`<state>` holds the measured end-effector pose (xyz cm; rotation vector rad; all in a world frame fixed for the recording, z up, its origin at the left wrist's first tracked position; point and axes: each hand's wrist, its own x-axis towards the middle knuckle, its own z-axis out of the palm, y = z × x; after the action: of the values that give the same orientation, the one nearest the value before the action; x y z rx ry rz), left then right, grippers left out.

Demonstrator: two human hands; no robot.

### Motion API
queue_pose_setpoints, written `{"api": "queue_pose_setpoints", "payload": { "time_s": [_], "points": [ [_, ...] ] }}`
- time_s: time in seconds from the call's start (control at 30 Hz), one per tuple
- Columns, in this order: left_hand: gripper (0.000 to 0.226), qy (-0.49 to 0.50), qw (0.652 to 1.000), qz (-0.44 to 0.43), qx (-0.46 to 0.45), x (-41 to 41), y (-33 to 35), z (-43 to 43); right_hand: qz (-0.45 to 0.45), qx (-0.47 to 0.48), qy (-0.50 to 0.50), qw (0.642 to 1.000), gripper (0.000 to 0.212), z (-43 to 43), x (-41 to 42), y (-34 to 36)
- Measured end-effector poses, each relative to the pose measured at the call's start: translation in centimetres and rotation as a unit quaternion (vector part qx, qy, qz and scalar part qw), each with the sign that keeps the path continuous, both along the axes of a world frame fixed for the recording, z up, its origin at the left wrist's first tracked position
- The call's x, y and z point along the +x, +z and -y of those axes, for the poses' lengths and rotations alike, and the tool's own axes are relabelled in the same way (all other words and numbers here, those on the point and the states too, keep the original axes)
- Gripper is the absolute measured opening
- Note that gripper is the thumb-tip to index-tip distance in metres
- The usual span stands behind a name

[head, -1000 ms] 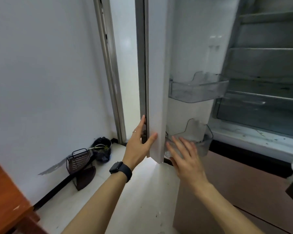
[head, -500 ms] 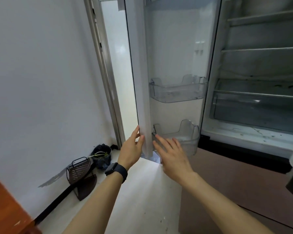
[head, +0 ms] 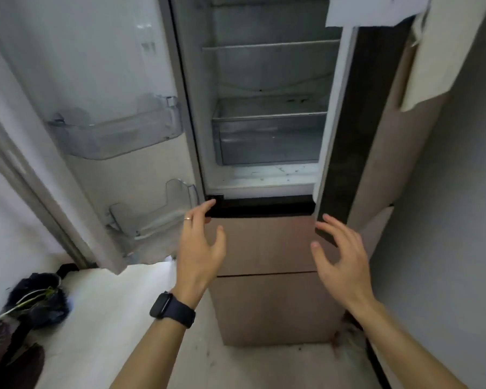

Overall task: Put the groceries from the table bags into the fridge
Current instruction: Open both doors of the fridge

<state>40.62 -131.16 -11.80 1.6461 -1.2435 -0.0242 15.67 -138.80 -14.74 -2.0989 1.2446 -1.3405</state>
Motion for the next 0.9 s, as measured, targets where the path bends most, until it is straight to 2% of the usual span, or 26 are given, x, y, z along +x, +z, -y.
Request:
{"api": "queue_pose_setpoints", "payload": {
  "time_s": [0.1,0.23,0.37,0.43,0.53,0.63,0.73,0.9],
  "points": [
    [0.048,-0.103,0.993,-0.023,0.052,-4.1,0.3,6.4,0.024,-0.002,-0.094,0.995,0.043,2.4,-3.4,1.3],
    [0.058,-0.224,0.957,-0.125,0.137,-9.1,1.8,13.8,0.024,-0.014,-0.110,0.994,0.072,5.3,-4.5,3.2],
    [0.073,-0.321,0.890,-0.296,0.133,-12.3,4.8,18.5,-0.039,-0.044,-0.086,0.995,0.095,8.4,-3.9,4.2],
    [0.073,-0.344,0.872,-0.330,0.112,-12.5,4.9,19.6,-0.058,-0.058,-0.071,0.994,0.096,9.4,-3.6,4.0],
    [0.059,-0.359,0.860,-0.346,0.110,-12.5,4.9,19.5,-0.050,-0.060,-0.048,0.996,0.093,9.8,-3.6,3.6],
    [0.067,-0.362,0.859,-0.345,0.114,-12.7,4.9,18.7,-0.026,-0.053,-0.044,0.997,0.089,9.0,-4.2,3.2],
    [0.081,-0.370,0.877,-0.286,0.112,-14.2,4.1,17.6,0.012,-0.044,-0.059,0.997,0.082,7.2,-5.9,2.3],
    [0.077,-0.373,0.901,-0.212,0.070,-19.3,2.5,15.0,0.079,-0.006,-0.155,0.985,0.074,4.4,-10.8,1.1]
  ]
}}
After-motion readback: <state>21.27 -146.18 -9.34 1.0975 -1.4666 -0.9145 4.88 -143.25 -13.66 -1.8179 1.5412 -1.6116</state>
